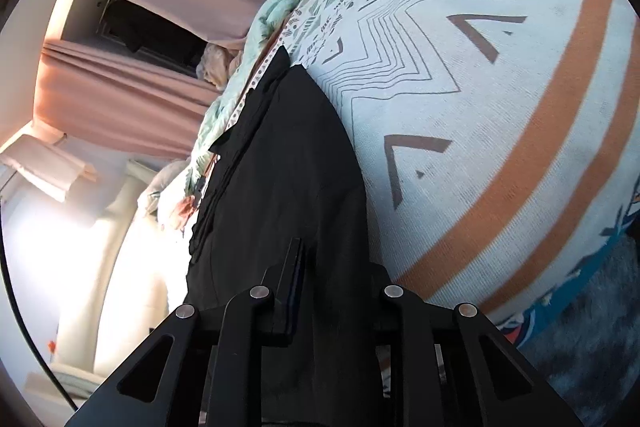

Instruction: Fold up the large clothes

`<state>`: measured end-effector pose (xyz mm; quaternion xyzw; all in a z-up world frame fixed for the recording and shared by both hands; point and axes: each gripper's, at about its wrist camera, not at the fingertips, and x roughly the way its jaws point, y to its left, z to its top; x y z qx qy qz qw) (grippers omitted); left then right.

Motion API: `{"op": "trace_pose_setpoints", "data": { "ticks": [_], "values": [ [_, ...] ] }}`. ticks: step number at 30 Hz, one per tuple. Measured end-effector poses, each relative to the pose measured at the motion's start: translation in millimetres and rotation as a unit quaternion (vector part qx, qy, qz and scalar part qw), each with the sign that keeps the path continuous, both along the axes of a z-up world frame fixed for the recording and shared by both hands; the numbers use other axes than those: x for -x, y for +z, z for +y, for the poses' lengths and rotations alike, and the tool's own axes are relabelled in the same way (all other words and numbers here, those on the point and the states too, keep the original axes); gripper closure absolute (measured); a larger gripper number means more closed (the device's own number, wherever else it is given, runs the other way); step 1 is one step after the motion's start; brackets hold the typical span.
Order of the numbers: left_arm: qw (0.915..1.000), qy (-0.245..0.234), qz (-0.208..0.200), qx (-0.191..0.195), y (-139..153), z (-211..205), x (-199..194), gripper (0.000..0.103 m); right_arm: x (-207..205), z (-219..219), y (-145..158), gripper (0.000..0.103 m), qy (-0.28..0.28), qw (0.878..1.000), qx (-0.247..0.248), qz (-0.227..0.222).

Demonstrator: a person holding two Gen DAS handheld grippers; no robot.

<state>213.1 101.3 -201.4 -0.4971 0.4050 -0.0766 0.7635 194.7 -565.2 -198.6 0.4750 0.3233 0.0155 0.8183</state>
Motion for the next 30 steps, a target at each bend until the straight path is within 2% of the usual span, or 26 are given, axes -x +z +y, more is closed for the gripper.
{"op": "trace_pose_setpoints", "data": {
  "ticks": [5, 10, 12, 17, 23, 24, 26, 27, 28, 30],
  "values": [
    [1.0000, 0.001, -0.002, 0.008, 2.4, -6.5, 0.5, 0.056, 3.0, 2.8, 0.6, 0.080, 0.005, 1.000, 0.005, 0.003],
    [0.9984, -0.011, -0.002, 0.055, -1.3, -20.0, -8.0, 0.048, 6.9, -1.3, -2.0, 0.080, 0.005, 1.000, 0.001, 0.004],
    [0.9990, -0.008, -0.004, 0.044, 0.7, -21.6, -9.7, 0.047, 6.9, -2.3, -2.6, 0.080, 0.005, 1.000, 0.001, 0.004],
    [0.9989, 0.035, -0.013, 0.028, 3.8, -4.5, -5.9, 0.047, 3.5, -3.1, -2.1, 0.080, 0.004, 1.000, 0.006, 0.003],
    [0.9989, 0.042, -0.016, 0.006, 5.5, 4.9, -14.2, 0.048, -4.6, -0.3, -3.1, 0.080, 0.002, 1.000, 0.007, -0.004],
    [0.9989, 0.044, -0.016, 0.002, 5.6, 4.6, -15.7, 0.049, -6.1, 0.6, -3.2, 0.080, 0.001, 1.000, 0.007, -0.006],
    [0.9991, 0.040, -0.011, -0.007, 4.7, 2.6, -19.7, 0.060, -6.9, 1.6, -2.9, 0.083, -0.002, 1.000, 0.008, -0.008],
    [0.9993, 0.036, -0.004, -0.013, 3.6, 1.0, -22.2, 0.077, -7.0, 2.1, -2.3, 0.086, -0.003, 1.000, 0.008, -0.009],
    [0.9993, 0.033, 0.003, -0.017, 2.3, 1.0, -24.2, 0.100, -6.4, 2.5, -0.9, 0.091, -0.004, 1.000, 0.008, -0.013],
    [0.9990, 0.039, 0.000, -0.021, 2.7, 2.6, -21.3, 0.102, -4.4, 4.1, 5.4, 0.097, -0.004, 1.000, 0.016, -0.025]
  ]
}}
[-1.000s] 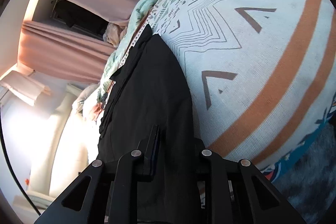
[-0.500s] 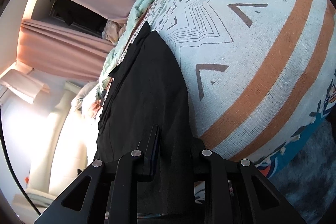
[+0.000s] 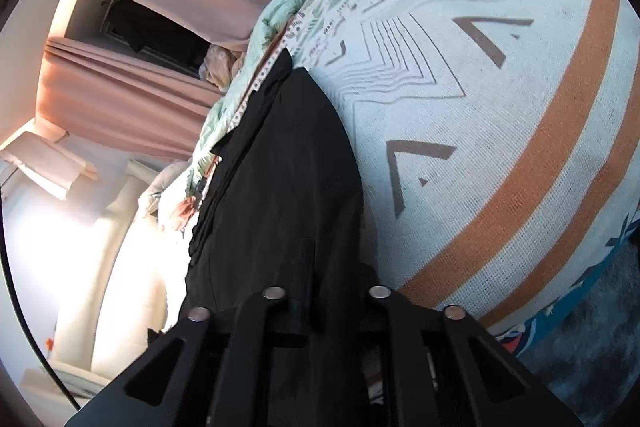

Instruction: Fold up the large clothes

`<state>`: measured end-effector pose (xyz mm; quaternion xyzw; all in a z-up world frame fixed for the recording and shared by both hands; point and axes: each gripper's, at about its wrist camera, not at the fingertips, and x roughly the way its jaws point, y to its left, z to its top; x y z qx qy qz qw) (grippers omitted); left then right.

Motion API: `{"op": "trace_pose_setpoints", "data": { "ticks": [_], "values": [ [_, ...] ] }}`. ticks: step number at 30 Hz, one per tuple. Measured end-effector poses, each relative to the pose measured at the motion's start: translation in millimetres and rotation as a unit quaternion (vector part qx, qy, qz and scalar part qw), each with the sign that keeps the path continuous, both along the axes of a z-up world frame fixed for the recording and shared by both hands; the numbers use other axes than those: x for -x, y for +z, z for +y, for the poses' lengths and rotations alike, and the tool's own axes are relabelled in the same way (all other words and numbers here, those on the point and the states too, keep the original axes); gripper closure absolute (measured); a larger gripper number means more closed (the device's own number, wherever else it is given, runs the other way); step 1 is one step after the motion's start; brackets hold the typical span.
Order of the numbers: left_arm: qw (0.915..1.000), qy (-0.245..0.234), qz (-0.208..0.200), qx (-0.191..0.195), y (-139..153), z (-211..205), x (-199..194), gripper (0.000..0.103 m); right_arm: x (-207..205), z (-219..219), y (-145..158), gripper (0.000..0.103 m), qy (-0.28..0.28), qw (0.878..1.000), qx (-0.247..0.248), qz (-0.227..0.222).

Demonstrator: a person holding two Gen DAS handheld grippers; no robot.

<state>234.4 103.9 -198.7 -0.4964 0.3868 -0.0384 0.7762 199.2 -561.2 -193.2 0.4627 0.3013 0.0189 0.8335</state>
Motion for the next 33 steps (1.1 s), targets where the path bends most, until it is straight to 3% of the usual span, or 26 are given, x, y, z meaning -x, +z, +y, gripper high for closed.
{"op": "trace_pose_setpoints", "data": {
  "ticks": [3, 16, 33],
  "values": [
    [0.9995, 0.010, -0.026, -0.012, 10.9, 3.0, 11.8, 0.102, 4.8, 3.4, 16.0, 0.099, 0.006, 1.000, 0.005, -0.022],
    [0.9960, 0.030, -0.084, 0.002, 65.9, 19.5, 77.6, 0.102, 47.8, 20.7, 98.1, 0.099, 0.030, 0.994, -0.011, -0.100],
    [0.9914, 0.039, -0.124, 0.014, 143.7, 34.6, 172.9, 0.102, 119.0, 33.4, 158.4, 0.099, 0.028, 0.994, -0.042, -0.099]
  ]
}}
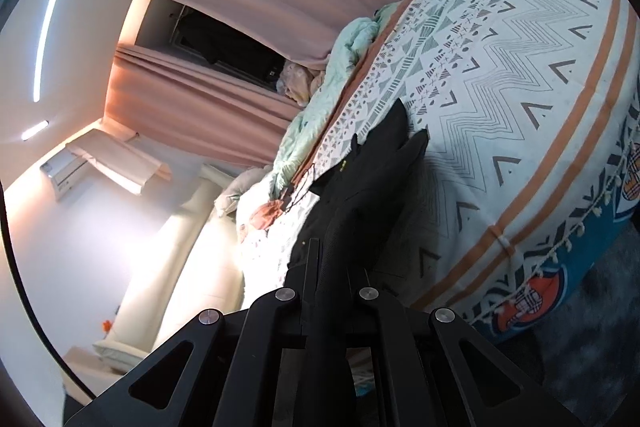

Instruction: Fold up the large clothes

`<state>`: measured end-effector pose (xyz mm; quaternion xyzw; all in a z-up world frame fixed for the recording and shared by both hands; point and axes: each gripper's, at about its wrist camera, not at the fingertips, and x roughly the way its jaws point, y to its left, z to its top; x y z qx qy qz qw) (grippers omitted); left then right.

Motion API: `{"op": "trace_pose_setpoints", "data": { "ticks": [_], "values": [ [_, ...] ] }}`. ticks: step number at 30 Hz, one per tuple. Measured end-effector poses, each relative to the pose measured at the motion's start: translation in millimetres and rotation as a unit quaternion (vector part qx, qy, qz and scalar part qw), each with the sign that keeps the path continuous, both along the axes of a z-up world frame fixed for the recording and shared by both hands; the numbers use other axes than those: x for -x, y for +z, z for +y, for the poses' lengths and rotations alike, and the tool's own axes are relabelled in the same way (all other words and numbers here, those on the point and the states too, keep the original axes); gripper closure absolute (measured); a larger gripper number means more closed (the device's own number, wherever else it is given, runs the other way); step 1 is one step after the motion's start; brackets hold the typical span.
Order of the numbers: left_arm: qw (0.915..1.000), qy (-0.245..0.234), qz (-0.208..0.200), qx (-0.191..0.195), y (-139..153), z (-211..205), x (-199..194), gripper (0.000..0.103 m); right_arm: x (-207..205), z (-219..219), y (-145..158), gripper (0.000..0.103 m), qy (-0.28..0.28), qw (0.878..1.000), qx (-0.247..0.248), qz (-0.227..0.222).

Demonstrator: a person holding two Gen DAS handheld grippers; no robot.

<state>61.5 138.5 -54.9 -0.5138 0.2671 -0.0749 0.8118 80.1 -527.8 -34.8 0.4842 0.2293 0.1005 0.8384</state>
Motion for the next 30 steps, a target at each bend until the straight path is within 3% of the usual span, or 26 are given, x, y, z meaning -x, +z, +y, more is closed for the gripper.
{"op": "trace_pose_setpoints", "data": {
  "ticks": [13, 23, 30],
  "values": [
    [0.9995, 0.009, -0.028, 0.009, 40.8, 0.4, 18.2, 0.102, 19.7, -2.1, 31.5, 0.099, -0.002, 0.999, -0.008, -0.033],
    [0.9987, 0.010, -0.048, 0.017, 57.5, 1.7, -21.4, 0.102, -15.6, -2.6, 43.9, 0.099, -0.005, 0.999, -0.015, -0.043],
    [0.9974, 0.022, -0.067, 0.016, 80.0, 1.0, -72.6, 0.102, -64.0, -5.6, 64.7, 0.099, -0.018, 0.998, -0.023, -0.062]
  ]
}}
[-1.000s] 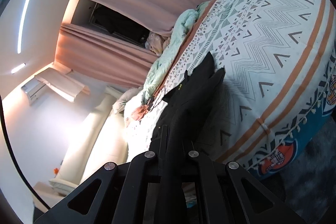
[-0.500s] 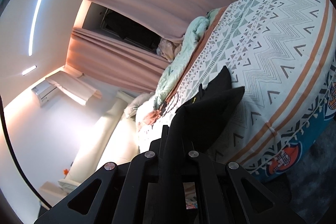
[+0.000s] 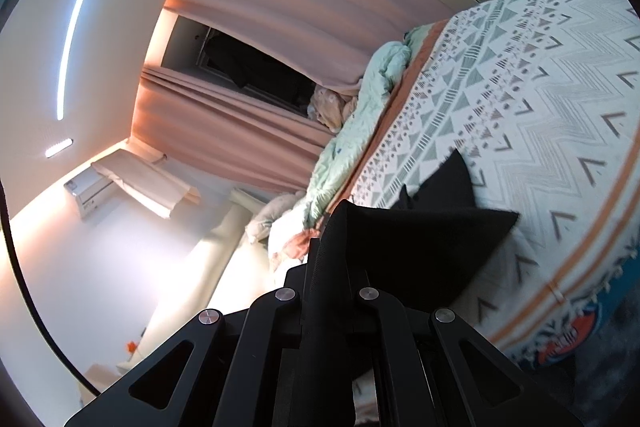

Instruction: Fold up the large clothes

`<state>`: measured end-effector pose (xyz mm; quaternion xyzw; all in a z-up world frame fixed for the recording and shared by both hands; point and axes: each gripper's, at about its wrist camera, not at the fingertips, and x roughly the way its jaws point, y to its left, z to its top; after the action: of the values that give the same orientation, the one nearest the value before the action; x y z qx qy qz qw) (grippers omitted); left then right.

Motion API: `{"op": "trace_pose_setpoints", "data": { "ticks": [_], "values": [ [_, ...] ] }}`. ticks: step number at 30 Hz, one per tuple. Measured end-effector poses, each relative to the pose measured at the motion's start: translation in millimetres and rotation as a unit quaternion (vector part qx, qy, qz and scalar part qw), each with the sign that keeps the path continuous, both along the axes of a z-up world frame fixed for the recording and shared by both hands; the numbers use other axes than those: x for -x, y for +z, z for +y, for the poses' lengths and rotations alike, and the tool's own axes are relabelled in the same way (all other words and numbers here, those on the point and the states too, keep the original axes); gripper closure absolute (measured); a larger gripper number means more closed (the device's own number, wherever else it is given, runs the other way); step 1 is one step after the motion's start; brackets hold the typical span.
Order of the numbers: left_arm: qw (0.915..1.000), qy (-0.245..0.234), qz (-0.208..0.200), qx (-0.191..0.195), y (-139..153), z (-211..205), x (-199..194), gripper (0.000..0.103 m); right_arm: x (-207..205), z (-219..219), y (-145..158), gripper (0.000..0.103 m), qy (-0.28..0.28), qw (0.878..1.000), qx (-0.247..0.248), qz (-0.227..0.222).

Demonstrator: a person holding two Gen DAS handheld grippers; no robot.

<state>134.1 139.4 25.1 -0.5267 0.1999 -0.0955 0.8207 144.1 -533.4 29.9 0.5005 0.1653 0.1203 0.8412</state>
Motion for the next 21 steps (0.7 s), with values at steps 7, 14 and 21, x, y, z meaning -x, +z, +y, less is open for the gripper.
{"op": "trace_pose_setpoints", "data": {
  "ticks": [7, 14, 21],
  "values": [
    [1.0000, 0.007, -0.005, 0.003, 21.7, -1.9, -79.4, 0.102, -70.7, -6.7, 16.7, 0.099, -0.021, 1.000, -0.014, -0.004],
    [0.9999, 0.011, 0.001, -0.001, 31.2, -6.5, -150.5, 0.102, -133.9, -11.9, 22.7, 0.099, -0.039, 0.999, -0.027, 0.003],
    [0.9997, 0.013, 0.020, 0.006, 18.1, -13.7, -212.9, 0.102, -189.6, -16.0, 7.0, 0.099, -0.068, 0.996, -0.055, 0.025]
  ]
}}
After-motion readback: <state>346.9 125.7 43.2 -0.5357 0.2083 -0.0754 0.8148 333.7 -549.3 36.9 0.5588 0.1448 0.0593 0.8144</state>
